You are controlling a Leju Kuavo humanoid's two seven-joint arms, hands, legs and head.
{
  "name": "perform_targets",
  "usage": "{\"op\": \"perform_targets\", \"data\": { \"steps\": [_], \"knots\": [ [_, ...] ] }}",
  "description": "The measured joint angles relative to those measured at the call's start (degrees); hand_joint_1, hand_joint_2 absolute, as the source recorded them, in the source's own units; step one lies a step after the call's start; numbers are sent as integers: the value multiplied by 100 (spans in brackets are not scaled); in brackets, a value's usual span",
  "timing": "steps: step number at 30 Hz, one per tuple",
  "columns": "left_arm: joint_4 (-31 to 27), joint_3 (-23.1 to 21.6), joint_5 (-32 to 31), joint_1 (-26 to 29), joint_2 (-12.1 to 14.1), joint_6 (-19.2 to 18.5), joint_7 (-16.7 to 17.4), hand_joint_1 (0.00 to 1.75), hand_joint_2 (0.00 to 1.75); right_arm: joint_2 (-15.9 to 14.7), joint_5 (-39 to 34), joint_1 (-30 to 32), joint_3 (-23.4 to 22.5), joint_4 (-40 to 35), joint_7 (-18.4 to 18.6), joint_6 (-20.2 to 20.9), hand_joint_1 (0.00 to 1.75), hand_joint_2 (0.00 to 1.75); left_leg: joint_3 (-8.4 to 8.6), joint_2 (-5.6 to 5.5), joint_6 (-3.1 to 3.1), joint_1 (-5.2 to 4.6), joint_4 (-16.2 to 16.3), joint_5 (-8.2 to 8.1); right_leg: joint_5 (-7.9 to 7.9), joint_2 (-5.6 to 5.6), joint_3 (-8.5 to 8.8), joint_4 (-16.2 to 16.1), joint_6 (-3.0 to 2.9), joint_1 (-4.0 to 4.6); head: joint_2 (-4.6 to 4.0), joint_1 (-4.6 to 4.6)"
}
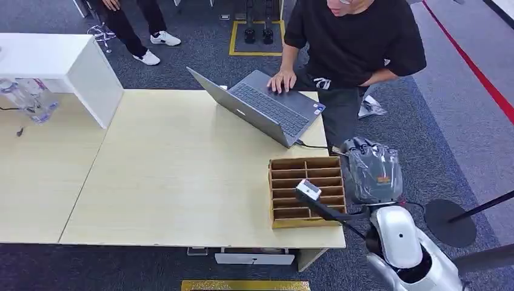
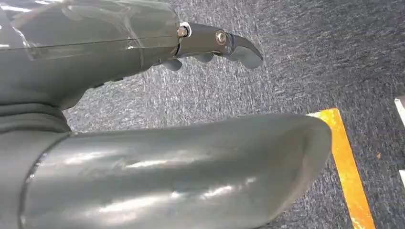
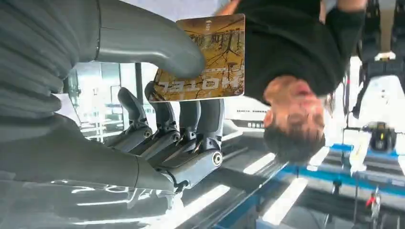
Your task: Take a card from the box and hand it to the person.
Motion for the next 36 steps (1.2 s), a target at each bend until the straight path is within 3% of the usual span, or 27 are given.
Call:
{"op": "perform_targets", "data": {
  "steps": [8,14,24,36],
  "knots": [
    [0,-125,2,-76,-2,-37,31,0,0,-81,-833,-300,-330,-83,-144,-304,145,175,0,0,0,0,0,0,1,0,1,0,0,0,0,0],
    [0,-245,2,-138,-26,-72,59,0,0,-85,-1344,-538,-452,357,-230,-656,143,175,-1,-1,0,0,0,0,1,-1,1,0,0,0,0,-4],
    [0,-424,2,-212,-57,-94,138,0,0,-83,-1565,-776,-461,1353,-203,-809,138,175,-4,-3,0,0,0,1,1,-4,0,0,0,0,0,0],
    [0,-522,0,-212,-57,-94,177,0,0,-81,-1622,-832,-437,1834,-170,-866,141,175,-4,-2,0,0,0,1,1,-2,0,0,0,0,0,-2]
  ]
}}
